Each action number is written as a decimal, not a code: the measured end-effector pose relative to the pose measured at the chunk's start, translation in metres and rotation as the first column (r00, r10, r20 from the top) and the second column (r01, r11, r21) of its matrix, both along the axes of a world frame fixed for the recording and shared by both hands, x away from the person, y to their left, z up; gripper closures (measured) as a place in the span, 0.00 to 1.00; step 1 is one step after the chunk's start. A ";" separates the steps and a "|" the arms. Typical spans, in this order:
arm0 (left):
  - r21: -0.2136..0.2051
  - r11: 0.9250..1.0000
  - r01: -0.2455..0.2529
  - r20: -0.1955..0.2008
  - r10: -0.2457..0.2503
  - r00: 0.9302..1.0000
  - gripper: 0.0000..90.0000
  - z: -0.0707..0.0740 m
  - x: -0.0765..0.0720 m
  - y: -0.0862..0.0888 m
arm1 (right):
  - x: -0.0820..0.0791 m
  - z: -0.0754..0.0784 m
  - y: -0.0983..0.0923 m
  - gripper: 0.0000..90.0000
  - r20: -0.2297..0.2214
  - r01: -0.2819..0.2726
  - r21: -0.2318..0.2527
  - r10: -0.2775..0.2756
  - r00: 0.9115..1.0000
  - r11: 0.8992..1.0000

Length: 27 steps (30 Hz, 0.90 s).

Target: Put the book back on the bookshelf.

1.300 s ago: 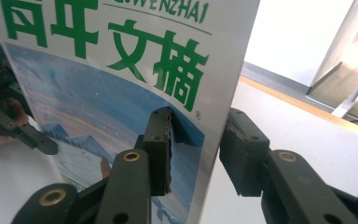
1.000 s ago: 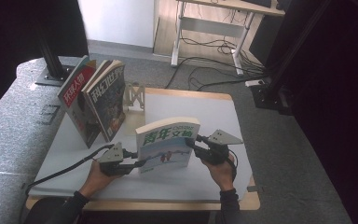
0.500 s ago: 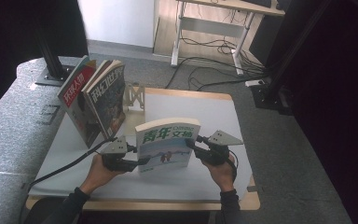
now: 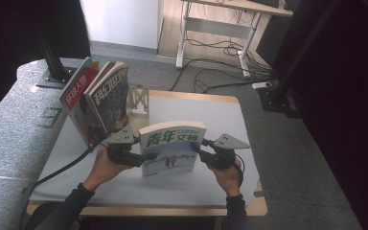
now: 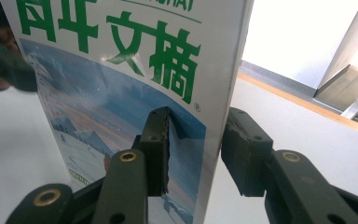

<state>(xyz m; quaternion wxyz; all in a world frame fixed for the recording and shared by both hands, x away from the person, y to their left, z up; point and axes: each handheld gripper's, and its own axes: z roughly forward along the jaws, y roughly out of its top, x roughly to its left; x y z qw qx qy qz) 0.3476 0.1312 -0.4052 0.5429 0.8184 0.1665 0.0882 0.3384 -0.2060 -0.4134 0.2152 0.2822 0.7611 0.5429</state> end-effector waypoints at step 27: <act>0.052 0.999 -0.009 -0.022 0.010 1.000 0.79 0.044 0.011 -0.007 | 0.005 0.001 0.002 0.66 -0.017 0.002 -0.001 -0.002 1.000 1.000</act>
